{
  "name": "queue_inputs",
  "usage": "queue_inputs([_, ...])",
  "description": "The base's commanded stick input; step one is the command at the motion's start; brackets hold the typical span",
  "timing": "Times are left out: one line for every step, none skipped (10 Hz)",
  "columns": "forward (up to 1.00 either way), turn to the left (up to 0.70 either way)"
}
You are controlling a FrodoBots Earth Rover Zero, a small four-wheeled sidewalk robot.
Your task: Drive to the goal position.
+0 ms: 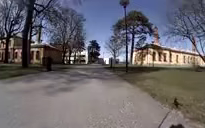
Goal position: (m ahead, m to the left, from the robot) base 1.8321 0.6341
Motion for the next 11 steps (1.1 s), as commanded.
queue_inputs([0.85, 0.0])
queue_inputs([0.85, 0.0])
queue_inputs([0.85, 0.0])
queue_inputs([0.85, 0.0])
queue_inputs([0.85, 0.0])
queue_inputs([0.85, 0.0])
queue_inputs([0.85, 0.0])
queue_inputs([0.85, 0.0])
queue_inputs([0.85, 0.0])
queue_inputs([0.85, 0.0])
queue_inputs([0.85, 0.0])
